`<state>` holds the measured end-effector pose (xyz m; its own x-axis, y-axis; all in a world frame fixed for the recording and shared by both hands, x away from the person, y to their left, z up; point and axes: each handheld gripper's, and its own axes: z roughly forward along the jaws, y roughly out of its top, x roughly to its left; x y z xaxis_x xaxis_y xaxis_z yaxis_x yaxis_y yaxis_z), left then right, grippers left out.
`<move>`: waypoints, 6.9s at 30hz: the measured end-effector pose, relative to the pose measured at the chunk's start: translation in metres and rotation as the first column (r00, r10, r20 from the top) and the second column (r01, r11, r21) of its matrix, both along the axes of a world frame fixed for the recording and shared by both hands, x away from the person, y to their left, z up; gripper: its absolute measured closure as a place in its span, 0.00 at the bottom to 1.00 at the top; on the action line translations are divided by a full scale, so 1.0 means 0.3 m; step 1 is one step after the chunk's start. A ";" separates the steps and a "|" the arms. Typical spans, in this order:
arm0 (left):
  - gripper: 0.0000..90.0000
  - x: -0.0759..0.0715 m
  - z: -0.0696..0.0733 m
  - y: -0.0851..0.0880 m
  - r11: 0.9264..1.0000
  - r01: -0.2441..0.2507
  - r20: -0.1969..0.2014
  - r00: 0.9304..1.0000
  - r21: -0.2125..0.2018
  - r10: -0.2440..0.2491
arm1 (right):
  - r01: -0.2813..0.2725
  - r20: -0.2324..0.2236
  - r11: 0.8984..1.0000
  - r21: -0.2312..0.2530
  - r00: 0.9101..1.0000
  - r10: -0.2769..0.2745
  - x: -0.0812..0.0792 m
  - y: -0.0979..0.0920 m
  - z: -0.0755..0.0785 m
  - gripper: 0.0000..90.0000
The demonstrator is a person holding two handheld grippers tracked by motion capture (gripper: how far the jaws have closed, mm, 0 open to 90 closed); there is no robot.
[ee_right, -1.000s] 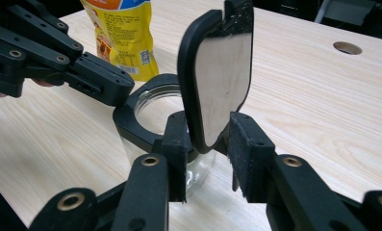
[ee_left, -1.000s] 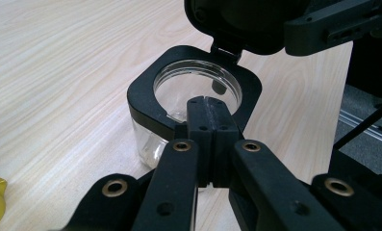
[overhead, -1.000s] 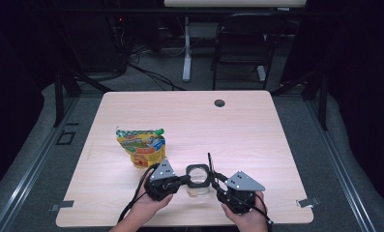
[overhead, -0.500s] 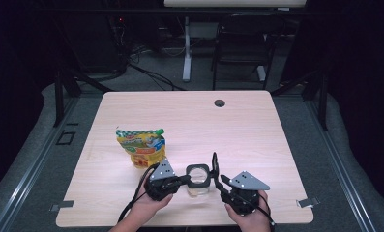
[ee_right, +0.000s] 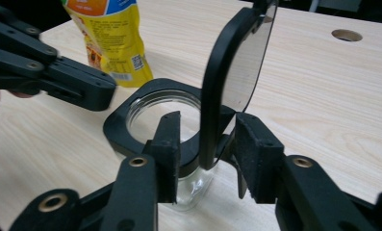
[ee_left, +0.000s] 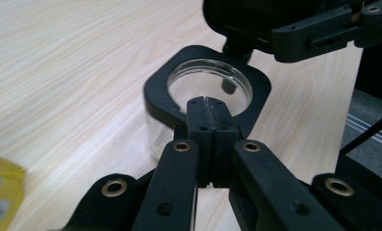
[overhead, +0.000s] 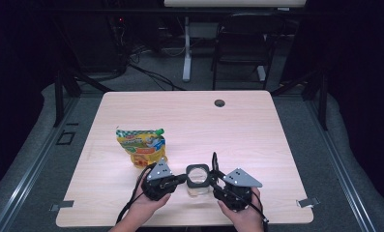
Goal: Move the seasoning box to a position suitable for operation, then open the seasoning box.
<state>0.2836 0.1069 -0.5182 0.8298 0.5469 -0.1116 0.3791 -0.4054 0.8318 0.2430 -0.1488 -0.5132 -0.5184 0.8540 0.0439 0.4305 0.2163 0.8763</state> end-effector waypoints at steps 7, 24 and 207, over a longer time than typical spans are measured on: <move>1.00 -0.003 0.005 0.064 0.999 -0.048 -0.002 0.999 -0.004 0.048 | 0.007 -0.035 1.000 0.017 0.999 -0.006 0.029 -0.011 -0.001 0.81; 0.98 -0.014 0.025 0.225 0.985 -0.171 0.006 0.985 -0.028 0.171 | -0.082 -0.076 0.995 0.048 0.993 0.086 0.095 -0.023 0.007 0.94; 0.87 0.157 0.152 0.483 0.974 -0.220 0.091 0.970 -0.051 0.224 | -0.018 -0.141 0.989 0.146 0.989 0.039 0.142 -0.172 -0.023 0.74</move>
